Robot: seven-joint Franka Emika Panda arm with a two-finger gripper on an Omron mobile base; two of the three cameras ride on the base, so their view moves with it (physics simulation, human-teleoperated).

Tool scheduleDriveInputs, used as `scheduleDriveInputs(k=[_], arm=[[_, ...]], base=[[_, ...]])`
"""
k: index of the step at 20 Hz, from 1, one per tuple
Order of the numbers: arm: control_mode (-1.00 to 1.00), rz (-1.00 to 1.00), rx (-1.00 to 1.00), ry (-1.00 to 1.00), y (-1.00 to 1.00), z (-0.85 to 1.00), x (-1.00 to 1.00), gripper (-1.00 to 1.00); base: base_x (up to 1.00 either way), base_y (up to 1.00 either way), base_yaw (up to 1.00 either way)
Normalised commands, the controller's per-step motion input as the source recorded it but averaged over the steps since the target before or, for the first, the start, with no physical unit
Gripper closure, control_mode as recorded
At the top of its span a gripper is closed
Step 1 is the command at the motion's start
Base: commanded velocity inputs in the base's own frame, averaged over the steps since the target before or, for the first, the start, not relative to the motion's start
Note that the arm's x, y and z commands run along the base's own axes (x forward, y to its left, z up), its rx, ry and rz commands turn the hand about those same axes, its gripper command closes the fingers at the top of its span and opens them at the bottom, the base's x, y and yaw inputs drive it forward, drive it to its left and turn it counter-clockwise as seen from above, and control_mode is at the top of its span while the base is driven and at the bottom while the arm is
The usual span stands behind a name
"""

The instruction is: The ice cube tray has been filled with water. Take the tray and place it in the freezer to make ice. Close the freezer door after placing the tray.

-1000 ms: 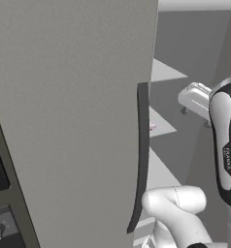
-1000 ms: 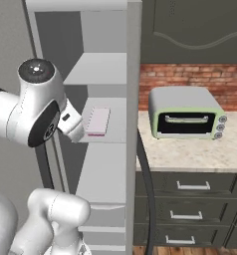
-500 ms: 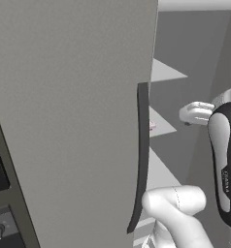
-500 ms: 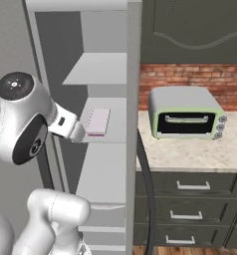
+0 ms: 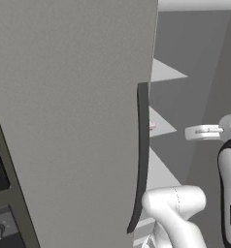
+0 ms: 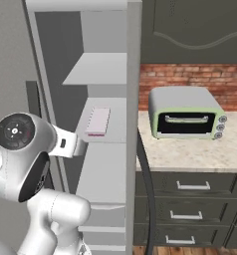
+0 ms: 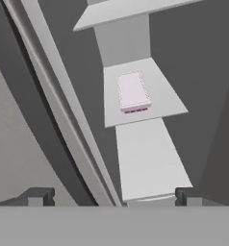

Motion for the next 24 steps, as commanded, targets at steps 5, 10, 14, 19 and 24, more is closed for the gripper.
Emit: scheduleDriveInputs(k=[5,10,14,19,24], arm=[[1.0,0.0,0.0,0.0,0.0,0.0,0.0,-1.0],[1.0,0.0,0.0,0.0,0.0,0.0,0.0,-1.0],[1.0,0.0,0.0,0.0,0.0,0.0,0.0,-1.0],[1.0,0.0,0.0,0.0,0.0,0.0,0.0,-1.0],[1.0,0.0,0.0,0.0,0.0,0.0,0.0,-1.0]], base=[[-0.17,0.0,0.03],[-0.27,0.01,0.0],[-0.6,0.06,0.0],[-0.58,0.09,0.0],[-0.46,0.16,0.0]])
